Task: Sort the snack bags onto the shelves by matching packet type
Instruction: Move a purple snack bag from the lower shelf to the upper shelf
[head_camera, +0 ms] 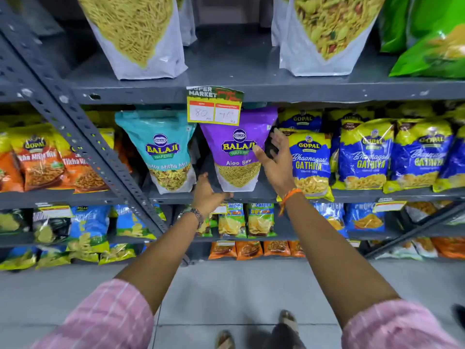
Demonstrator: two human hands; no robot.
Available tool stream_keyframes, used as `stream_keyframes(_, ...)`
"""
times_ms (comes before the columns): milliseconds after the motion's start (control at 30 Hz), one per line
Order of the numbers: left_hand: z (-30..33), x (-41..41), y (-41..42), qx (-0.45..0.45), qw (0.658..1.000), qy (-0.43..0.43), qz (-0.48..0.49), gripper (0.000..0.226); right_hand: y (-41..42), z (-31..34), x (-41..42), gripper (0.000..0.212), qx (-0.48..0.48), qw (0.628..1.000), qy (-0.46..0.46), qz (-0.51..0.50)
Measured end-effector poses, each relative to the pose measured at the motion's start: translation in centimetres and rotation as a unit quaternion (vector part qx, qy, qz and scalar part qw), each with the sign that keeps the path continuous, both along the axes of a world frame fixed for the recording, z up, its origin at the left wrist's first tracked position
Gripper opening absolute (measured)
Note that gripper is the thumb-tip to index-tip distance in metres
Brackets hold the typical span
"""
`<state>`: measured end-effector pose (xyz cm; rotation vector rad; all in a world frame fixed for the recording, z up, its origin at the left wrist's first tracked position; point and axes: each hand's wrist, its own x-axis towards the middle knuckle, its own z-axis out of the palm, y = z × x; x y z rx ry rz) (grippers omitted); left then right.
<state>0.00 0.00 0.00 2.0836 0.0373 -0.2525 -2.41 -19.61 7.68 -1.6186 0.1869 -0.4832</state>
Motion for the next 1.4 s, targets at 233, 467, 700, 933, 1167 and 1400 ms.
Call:
stream_keyframes(233,-1.2,4.2,-0.7,-0.057,0.998,-0.017,-0.025,0.124,-1.0,-0.1,4.1,0.058,0.034,0.996,0.027,0.075)
stream_keyframes(467,-1.7,4.1,-2.2,-0.077,0.994,-0.076,-0.005,0.114,-1.5,-1.3,5.6,0.055,0.025,0.997,0.027,0.068)
stream_keyframes(700,-3.0,2.7,-1.6,-0.054,0.990,-0.128,-0.005,0.096,-1.5,-1.5,3.5,0.050,0.035,0.998,0.031,0.049)
stream_keyframes(933,-2.2,-2.6,-0.7,-0.055,0.992,-0.115,-0.020,0.088,-1.3,0.5,-1.8,0.041,0.039,0.996,0.043,0.062)
stream_keyframes(1167,3.0,-9.5,0.9,-0.053,0.989,-0.132,-0.029,0.076,-0.9,5.9,-8.9,0.043,0.063,0.993,0.049,0.084)
stream_keyframes(1400,11.5,-13.1,2.4,-0.077,0.976,-0.199,-0.042,0.070,0.0,15.2,-12.4,0.033,0.050,0.993,-0.023,0.107)
